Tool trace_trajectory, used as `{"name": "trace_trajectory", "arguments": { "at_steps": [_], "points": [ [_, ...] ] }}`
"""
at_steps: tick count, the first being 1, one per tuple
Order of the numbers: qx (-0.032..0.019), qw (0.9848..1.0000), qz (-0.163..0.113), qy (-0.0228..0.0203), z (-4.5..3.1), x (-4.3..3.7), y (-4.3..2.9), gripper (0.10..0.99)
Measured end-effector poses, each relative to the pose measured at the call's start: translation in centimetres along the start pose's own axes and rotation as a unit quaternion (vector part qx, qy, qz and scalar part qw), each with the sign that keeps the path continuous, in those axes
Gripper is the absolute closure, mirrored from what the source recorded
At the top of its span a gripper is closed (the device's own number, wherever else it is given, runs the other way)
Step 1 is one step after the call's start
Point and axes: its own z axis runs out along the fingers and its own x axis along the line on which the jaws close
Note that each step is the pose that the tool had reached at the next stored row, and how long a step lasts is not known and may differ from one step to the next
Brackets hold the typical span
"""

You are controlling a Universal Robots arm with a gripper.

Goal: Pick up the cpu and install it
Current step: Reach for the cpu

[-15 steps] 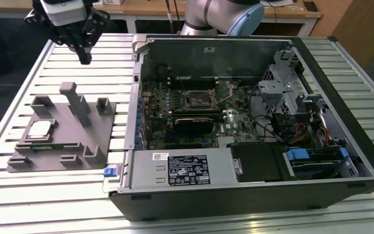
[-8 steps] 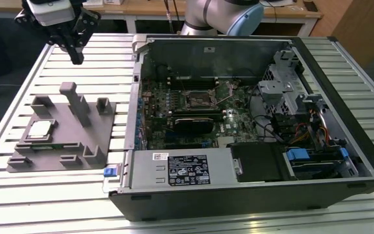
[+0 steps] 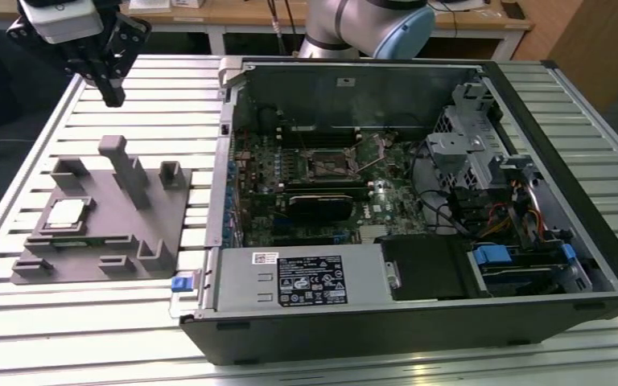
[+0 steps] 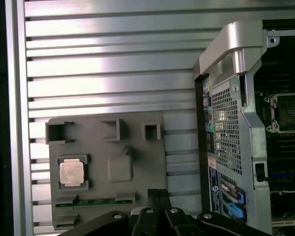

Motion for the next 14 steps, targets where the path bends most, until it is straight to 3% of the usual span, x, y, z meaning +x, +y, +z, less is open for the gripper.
{"name": "trace_trajectory", "arguments": {
  "at_steps": [6, 14],
  "points": [
    [0.0000, 1.0000, 0.000, 0.0000, -0.02, 0.50, -0.17, 0.980],
    [0.0000, 1.0000, 0.000, 0.0000, -0.04, 1.75, -0.27, 0.980]
  ]
}}
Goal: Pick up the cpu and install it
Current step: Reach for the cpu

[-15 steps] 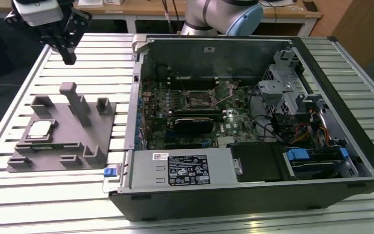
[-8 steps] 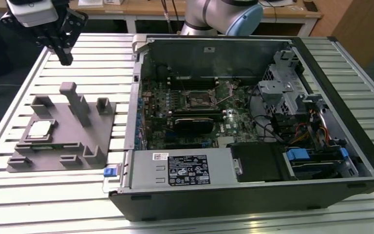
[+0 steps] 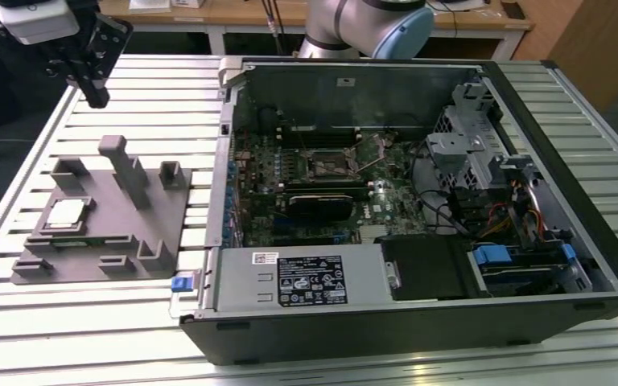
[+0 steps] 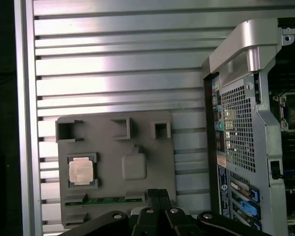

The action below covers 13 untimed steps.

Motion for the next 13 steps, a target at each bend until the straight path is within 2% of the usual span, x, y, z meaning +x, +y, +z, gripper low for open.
{"name": "trace_trajectory", "arguments": {
  "at_steps": [13],
  "points": [
    [0.0001, 1.0000, 0.000, 0.0003, -0.01, 1.29, -0.10, 0.980]
  ]
}}
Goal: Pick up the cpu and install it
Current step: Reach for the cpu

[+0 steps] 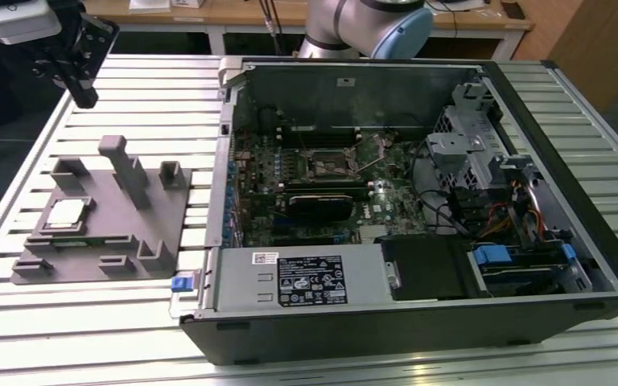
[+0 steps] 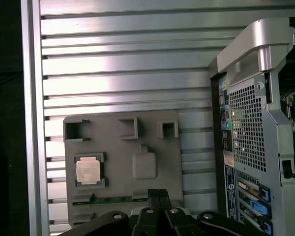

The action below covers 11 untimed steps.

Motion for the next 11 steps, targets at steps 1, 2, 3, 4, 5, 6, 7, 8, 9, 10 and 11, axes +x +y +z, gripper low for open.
{"name": "trace_trajectory", "arguments": {
  "at_steps": [1, 2, 3, 4, 5, 6, 7, 8, 9, 10, 11],
  "points": [
    [0.0000, 1.0000, 0.000, 0.0000, 0.00, 0.19, -0.02, 0.980],
    [0.0000, 1.0000, 0.000, 0.0000, -0.01, 0.38, -0.03, 0.980],
    [0.0000, 1.0000, 0.000, 0.0000, -0.01, 0.59, -0.04, 0.980],
    [0.0000, 1.0000, 0.000, 0.0000, -0.02, 0.80, -0.06, 0.980],
    [0.0000, 1.0000, 0.000, 0.0000, -0.02, 1.02, -0.08, 0.980],
    [0.0000, 1.0000, 0.000, 0.0000, -0.02, 1.27, -0.10, 0.980],
    [-0.0001, 1.0000, 0.000, -0.0001, -0.02, 1.55, -0.12, 0.980],
    [0.0000, 1.0000, 0.000, 0.0000, -0.02, 1.84, -0.14, 0.980],
    [0.0000, 1.0000, 0.000, 0.0000, -0.02, 2.11, -0.16, 0.980],
    [0.0000, 1.0000, 0.000, 0.0000, -0.02, 2.38, -0.18, 0.980],
    [0.0000, 1.0000, 0.000, 0.0000, -0.02, 2.62, -0.20, 0.980]
  ]
}}
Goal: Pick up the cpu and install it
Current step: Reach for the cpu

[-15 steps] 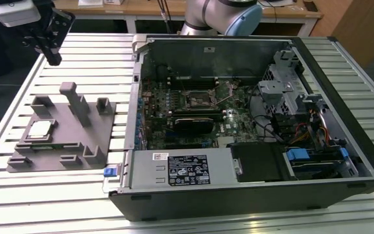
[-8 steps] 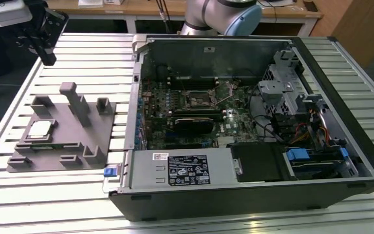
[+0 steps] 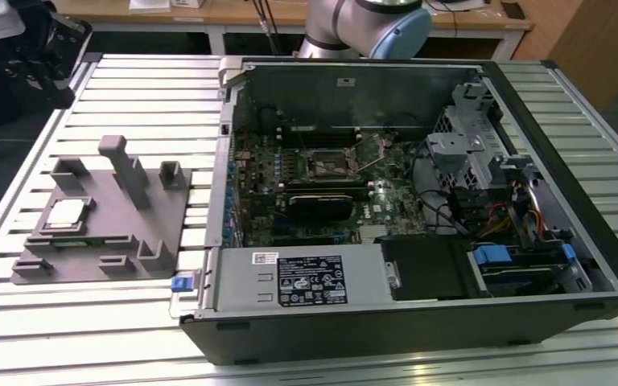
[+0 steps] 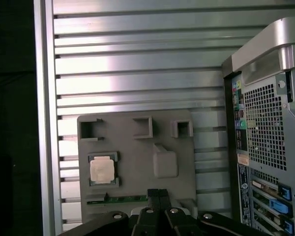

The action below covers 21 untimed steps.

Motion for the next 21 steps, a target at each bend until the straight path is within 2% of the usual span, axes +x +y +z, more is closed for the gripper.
{"name": "trace_trajectory", "arguments": {
  "at_steps": [7, 15, 21],
  "points": [
    [0.0000, 1.0000, 0.000, 0.0000, -0.02, 1.57, -0.12, 0.980],
    [0.0000, 1.0000, 0.000, 0.0000, -0.02, 2.81, -0.21, 0.980],
    [0.0000, 1.0000, 0.000, 0.0002, 0.02, 3.45, -0.27, 0.980]
  ]
}}
